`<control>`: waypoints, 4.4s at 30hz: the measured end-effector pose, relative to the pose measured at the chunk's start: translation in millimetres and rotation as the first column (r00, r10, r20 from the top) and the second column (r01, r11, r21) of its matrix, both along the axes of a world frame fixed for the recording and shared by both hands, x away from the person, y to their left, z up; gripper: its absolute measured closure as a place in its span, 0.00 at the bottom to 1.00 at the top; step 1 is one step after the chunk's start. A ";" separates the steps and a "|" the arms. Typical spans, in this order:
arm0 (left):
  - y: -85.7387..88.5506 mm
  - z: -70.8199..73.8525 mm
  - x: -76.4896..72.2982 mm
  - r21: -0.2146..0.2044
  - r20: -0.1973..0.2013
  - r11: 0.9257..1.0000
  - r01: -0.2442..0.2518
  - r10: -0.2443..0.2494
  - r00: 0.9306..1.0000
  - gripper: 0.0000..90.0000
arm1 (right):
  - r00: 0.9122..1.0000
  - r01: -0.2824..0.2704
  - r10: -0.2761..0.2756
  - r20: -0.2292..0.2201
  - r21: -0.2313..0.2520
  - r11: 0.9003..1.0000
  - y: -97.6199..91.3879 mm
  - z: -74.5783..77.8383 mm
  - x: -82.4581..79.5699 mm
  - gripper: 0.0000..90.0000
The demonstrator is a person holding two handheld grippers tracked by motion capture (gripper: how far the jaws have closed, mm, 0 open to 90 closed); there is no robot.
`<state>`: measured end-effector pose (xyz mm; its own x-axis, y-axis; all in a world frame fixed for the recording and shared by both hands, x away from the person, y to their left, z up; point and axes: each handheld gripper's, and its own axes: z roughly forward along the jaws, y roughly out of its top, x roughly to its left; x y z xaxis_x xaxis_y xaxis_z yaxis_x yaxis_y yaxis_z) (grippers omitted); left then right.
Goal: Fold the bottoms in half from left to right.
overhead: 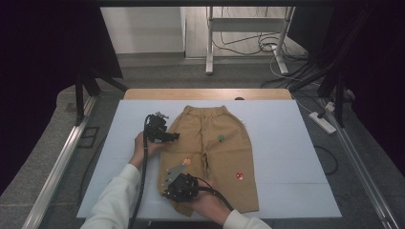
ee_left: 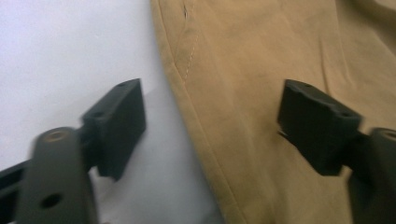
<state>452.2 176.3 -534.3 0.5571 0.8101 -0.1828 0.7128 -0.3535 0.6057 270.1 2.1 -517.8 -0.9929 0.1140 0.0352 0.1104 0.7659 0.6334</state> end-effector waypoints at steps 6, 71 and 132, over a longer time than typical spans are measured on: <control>3.9 -1.1 -0.1 -0.093 -0.061 0.992 0.088 -0.094 0.994 0.82 | 1.000 -0.002 0.002 -0.002 0.000 1.000 -0.1 -0.3 0.2 0.95; -3.5 42.3 -16.3 -0.286 0.045 0.949 0.135 -0.128 0.991 0.94 | 0.991 0.134 -0.133 -0.029 0.065 0.989 -91.9 25.9 -0.3 0.96; -65.8 62.1 -8.5 -0.262 0.075 0.942 0.211 -0.198 0.977 0.93 | 0.959 0.282 -0.278 -0.060 0.075 0.956 -166.9 28.2 5.1 0.96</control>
<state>443.7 110.6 -472.2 0.7188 0.6028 -0.3463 0.6109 -0.3098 0.7286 275.2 -164.8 -489.6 -0.9185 0.3817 0.1036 0.3451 0.6454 0.6815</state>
